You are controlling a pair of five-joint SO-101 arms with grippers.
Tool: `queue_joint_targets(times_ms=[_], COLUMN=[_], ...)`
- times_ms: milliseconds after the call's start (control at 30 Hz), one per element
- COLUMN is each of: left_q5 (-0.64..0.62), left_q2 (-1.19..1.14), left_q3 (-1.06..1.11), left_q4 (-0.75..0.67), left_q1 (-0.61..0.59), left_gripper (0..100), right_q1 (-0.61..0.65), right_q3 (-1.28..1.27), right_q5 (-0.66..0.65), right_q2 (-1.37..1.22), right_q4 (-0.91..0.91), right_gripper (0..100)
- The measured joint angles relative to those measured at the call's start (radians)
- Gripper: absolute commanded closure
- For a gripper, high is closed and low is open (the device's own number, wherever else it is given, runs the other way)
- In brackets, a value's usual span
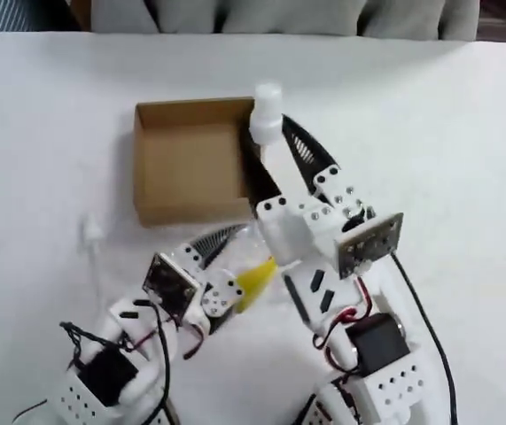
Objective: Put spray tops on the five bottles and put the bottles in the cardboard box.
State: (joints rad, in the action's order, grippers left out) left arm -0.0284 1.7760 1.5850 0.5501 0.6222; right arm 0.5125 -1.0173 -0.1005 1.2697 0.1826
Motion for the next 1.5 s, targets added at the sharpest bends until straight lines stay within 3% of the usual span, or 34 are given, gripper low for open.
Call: queue_joint_targets(times_ms=[167,533,800,1000,1233,1367,1500], left_q5=[0.0,0.0,0.0,0.0,0.0,0.0,0.0], left_q2=[0.0,0.0,0.0,0.0,0.0,0.0,0.0], left_q3=[0.0,0.0,0.0,0.0,0.0,0.0,0.0], left_q4=[0.0,0.0,0.0,0.0,0.0,0.0,0.0], left_q1=[0.0,0.0,0.002,0.002,0.002,0.002,0.002], left_gripper=[98,98,98,98,98,98,98], right_q1=[-0.002,0.003,0.115,0.12,0.117,0.118,0.069], right_q3=[0.0,-0.184,-0.196,-0.184,0.015,0.132,0.213], right_q5=[0.08,0.092,0.094,0.094,0.094,0.094,0.094], right_q2=[0.112,0.338,0.413,0.422,0.434,0.41,0.327], right_q4=[0.147,0.341,0.496,0.589,0.657,0.72,0.769], right_gripper=[98.2,97.4,76.6,75.4,75.5,78.3,99.3])
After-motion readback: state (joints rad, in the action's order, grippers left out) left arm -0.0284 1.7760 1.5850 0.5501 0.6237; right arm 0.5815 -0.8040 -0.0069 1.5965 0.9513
